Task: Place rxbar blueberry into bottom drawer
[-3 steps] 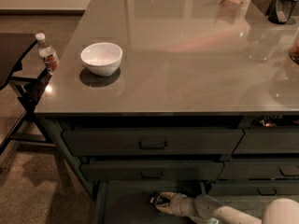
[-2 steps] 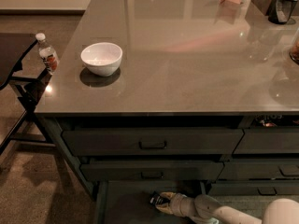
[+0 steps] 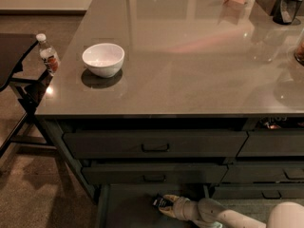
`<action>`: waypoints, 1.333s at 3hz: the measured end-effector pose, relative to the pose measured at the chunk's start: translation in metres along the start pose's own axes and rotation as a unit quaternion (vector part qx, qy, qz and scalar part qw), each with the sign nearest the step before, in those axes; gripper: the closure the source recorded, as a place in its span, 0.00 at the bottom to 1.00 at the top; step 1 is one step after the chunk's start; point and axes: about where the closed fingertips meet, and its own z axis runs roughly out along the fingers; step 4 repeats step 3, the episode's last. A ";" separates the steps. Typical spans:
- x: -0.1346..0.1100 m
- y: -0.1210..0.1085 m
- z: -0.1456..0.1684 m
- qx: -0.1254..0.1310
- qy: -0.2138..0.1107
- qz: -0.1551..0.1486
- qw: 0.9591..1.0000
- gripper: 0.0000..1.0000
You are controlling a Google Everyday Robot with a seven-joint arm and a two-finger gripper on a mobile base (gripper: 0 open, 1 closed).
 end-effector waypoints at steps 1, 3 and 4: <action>0.000 0.000 0.000 0.000 0.000 0.000 1.000 0.13; 0.000 0.000 0.000 0.000 0.000 0.000 1.000 0.00; 0.000 0.000 0.000 0.000 0.000 0.000 1.000 0.00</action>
Offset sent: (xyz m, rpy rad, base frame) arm 0.0000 0.0000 0.0000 0.0000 0.0000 0.0000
